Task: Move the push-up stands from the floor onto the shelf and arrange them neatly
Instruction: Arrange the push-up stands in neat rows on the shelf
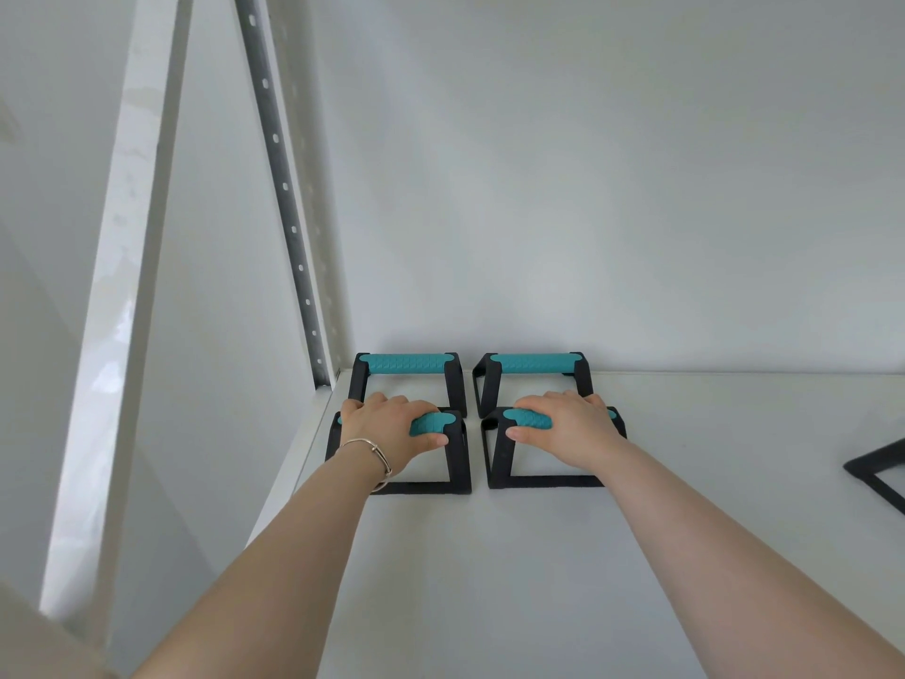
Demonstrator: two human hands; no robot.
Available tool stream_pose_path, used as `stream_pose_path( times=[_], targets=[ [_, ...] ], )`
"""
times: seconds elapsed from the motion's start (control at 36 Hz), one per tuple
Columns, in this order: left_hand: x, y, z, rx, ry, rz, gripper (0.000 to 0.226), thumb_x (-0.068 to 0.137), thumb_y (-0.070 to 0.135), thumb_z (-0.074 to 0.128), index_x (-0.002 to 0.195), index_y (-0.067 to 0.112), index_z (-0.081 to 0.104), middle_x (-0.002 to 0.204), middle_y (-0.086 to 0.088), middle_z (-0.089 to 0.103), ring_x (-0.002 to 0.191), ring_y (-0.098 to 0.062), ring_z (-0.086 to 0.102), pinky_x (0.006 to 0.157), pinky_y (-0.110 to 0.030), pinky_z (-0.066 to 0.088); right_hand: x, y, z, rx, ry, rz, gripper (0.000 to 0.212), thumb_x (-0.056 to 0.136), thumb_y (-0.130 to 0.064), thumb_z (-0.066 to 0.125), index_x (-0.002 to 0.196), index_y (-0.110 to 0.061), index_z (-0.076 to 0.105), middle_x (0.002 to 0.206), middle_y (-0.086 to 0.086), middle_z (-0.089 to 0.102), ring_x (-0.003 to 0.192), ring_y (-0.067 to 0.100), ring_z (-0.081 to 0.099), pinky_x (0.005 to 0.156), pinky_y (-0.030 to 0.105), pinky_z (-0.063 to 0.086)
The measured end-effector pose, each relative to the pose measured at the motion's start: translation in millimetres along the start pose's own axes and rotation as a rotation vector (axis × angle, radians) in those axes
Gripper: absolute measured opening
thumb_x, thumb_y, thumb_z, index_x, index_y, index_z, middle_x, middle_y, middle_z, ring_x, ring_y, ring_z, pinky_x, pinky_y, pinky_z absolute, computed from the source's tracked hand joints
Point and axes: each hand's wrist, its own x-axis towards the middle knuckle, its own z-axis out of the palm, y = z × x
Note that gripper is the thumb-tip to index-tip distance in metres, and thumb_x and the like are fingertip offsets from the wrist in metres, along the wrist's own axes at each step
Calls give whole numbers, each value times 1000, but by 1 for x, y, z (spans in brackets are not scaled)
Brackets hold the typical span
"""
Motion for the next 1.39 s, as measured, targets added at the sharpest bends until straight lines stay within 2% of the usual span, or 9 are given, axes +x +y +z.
stream_pose_path(
  times=[0.31,0.58,0.94,1.08,1.39],
  targets=[
    [0,-1,0,-7,-9,-3,50,83,76,33,125,51,46,101,13,58,102,-17,47,90,-41,31,-1,0,-1,34,-17,19,50,81,-77,43,120,-49,56,106,-12,59,112,17,47,98,41,26],
    [1,3,-6,-22,-68,16,48,85,72,37,127,50,46,105,13,58,105,-18,46,92,-44,30,-8,-5,-7,32,-46,32,52,83,-74,45,126,-47,54,114,-9,60,117,18,45,104,42,26],
    [6,5,-2,-6,-49,-1,50,83,75,36,126,52,46,101,13,58,101,-17,46,85,-42,28,-9,-7,-7,22,-34,18,50,83,-75,43,123,-46,55,110,-10,59,113,19,47,102,43,27],
    [5,2,-1,-7,-43,7,49,84,75,35,125,52,46,101,14,57,101,-17,45,86,-41,28,-11,-7,-8,20,-34,10,53,84,-75,42,126,-45,54,112,-9,60,114,18,47,103,45,27],
    [7,4,-2,-13,-54,-4,48,83,75,37,125,53,46,100,14,58,101,-17,45,86,-42,28,-8,-7,-9,42,-52,7,48,84,-74,43,121,-47,56,103,-12,55,111,18,46,100,43,26]
  ],
)
